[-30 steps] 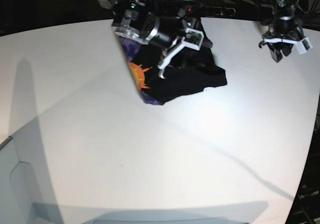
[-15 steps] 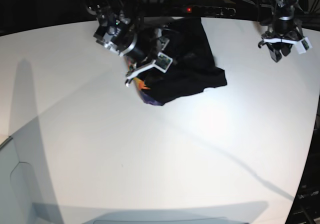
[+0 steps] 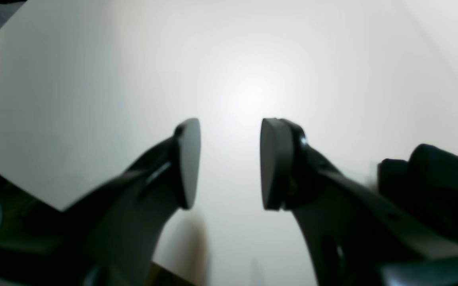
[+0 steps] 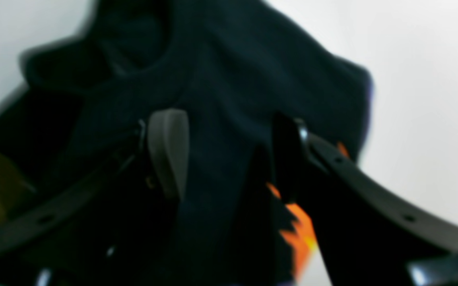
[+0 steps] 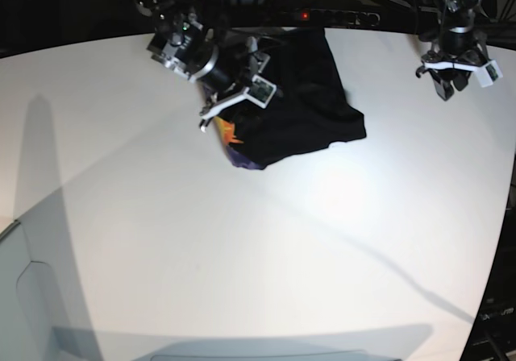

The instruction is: Fold the T-shirt properly

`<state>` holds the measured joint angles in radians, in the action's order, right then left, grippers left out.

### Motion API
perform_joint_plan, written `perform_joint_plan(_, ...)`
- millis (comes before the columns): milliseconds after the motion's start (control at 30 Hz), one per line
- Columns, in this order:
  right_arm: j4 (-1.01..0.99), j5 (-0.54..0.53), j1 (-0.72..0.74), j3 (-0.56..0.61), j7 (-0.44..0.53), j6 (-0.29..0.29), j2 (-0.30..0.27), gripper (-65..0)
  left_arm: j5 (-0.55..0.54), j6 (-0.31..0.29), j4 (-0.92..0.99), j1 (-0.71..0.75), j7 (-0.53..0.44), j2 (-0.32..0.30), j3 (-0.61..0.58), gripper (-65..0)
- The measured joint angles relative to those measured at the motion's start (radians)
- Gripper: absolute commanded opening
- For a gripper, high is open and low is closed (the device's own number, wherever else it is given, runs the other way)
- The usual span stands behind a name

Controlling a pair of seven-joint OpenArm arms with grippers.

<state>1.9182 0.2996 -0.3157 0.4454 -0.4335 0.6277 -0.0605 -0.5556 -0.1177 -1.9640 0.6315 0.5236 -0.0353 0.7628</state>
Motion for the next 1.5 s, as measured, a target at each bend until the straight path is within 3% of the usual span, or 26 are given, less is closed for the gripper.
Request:
perform_joint_plan(333,-0.105,0.000,0.012,0.214,0.009,-0.001,0.002,-30.9,0.000,0.000,0.000,0.000,-0.001,0.000,0.000,-40.7)
perform_joint_plan(500,-0.020,-0.008,0.013,0.136,0.106,-0.001,-0.001,-30.6,-0.001,-0.002,0.000,0.000,0.000,0.000,-0.001,-40.7)
perform_joint_plan(600,0.006,0.000,0.020,0.044,0.112,0.000,0.000,-30.6,0.000,-0.002,0.000,0.000,0.000,0.000,-0.001,-40.7)
perform_joint_plan(733,-0.030,-0.004,0.040,0.011,0.119,-0.003,0.000,-30.6,0.000,-0.002,0.000,0.000,0.000,0.000,-0.001,-40.7)
perform_joint_plan(867,-0.119,0.004,-0.002,0.055,0.108,0.000,0.004,-30.6,0.000,-0.002,0.000,0.000,0.000,0.000,-0.001,-40.7)
perform_joint_plan(1000,-0.117,0.000,-0.031,0.175,0.109,0.000,-0.006,-30.6,0.000,-0.002,0.000,0.000,0.000,-0.001,-0.001,-40.7)
perform_joint_plan(1133,-0.060,0.002,-0.011,0.278,0.117,-0.003,-0.058,-30.6,0.000,-0.002,0.000,-0.003,-0.001,-0.004,-0.001,-40.7)
perform_joint_plan(1300,0.006,-0.008,0.024,0.246,0.118,-0.001,-0.061,-30.6,0.000,-0.002,0.000,0.000,0.000,-0.006,0.000,-40.7)
perform_joint_plan(1500,-0.115,-0.001,0.086,0.241,0.116,-0.003,-0.059,-30.6,0.000,-0.002,0.000,-0.001,-0.002,-0.003,0.000,-40.7)
